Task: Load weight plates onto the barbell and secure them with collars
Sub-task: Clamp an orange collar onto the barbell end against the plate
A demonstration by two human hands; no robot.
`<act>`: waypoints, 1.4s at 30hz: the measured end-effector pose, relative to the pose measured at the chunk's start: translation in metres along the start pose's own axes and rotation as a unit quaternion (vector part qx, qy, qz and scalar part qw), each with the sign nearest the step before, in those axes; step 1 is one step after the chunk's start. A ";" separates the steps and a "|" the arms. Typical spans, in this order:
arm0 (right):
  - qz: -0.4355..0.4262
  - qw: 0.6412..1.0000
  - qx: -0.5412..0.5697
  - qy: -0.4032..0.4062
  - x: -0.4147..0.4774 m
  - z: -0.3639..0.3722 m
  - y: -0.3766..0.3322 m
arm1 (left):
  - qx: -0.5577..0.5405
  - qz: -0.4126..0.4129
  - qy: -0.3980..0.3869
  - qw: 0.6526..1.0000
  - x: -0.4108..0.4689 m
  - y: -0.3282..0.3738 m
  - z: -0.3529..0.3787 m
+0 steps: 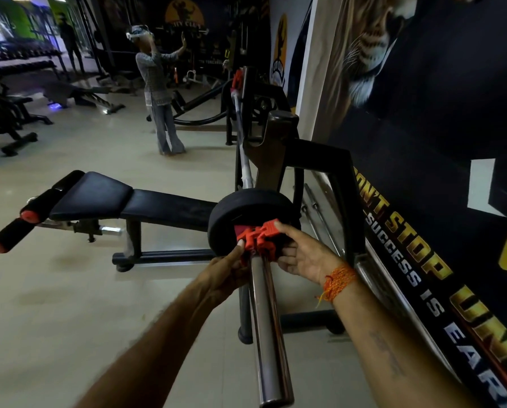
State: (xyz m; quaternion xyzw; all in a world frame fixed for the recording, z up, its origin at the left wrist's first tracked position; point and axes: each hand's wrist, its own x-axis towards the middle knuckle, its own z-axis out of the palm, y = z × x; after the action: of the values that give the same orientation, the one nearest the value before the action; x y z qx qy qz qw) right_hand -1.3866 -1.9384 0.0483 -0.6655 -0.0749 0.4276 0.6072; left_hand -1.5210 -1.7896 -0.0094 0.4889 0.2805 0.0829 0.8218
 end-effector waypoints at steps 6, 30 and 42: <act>0.048 0.992 0.101 -0.049 0.013 -0.007 0.007 | -0.008 -0.006 -0.007 1.000 0.001 0.003 0.002; -0.132 0.983 -0.098 0.081 -0.004 0.010 0.028 | 0.169 0.052 0.094 0.980 -0.038 0.012 0.021; -0.405 0.816 -0.386 0.145 -0.106 0.013 0.065 | 0.472 0.312 0.246 0.787 -0.158 -0.023 0.032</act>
State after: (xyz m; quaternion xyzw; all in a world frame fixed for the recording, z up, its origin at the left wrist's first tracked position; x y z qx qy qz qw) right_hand -1.4883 -2.0108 0.0440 -0.8090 -0.4078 -0.0223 0.4228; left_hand -1.6381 -1.8906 0.0427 0.8397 0.3098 0.3098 0.3210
